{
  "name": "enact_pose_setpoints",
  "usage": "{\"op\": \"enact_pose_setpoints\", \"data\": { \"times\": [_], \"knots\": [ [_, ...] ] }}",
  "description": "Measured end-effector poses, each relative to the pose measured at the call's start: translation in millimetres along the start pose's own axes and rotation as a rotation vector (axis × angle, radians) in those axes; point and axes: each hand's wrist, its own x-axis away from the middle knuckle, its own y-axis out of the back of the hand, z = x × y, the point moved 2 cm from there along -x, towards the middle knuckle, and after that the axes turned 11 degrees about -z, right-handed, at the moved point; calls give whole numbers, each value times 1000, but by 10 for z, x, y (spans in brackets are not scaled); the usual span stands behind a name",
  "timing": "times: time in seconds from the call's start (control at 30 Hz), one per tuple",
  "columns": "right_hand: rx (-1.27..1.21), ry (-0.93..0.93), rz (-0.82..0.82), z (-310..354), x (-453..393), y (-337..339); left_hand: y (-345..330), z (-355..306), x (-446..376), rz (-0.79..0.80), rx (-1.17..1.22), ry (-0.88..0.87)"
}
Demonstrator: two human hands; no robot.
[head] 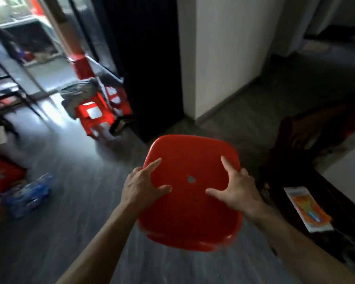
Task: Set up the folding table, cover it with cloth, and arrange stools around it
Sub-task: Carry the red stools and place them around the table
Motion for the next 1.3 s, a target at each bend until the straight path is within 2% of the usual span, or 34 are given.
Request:
{"op": "enact_pose_setpoints", "data": {
  "times": [0.27, 0.5, 0.67, 0.9, 1.07, 1.3],
  "knots": [
    [73, 297, 212, 1633, 344, -709, 682, 1594, 668, -149, 69, 302],
    [185, 514, 314, 3059, 1015, -1596, 1309, 3069, 1352, -256, 49, 476],
    [183, 661, 351, 3866, 1522, -2129, 1666, 3889, 1888, -357, 70, 619],
    [218, 832, 485, 4848, 1913, -2822, 1993, 4726, 2286, -400, 51, 848],
    [259, 1022, 612, 5589, 2179, -3407, 2205, 5211, 2591, -445, 58, 1065],
    [279, 1333, 824, 6555, 3024, -4057, 2572, 5519, 3306, -626, 27, 1409]
  ]
}}
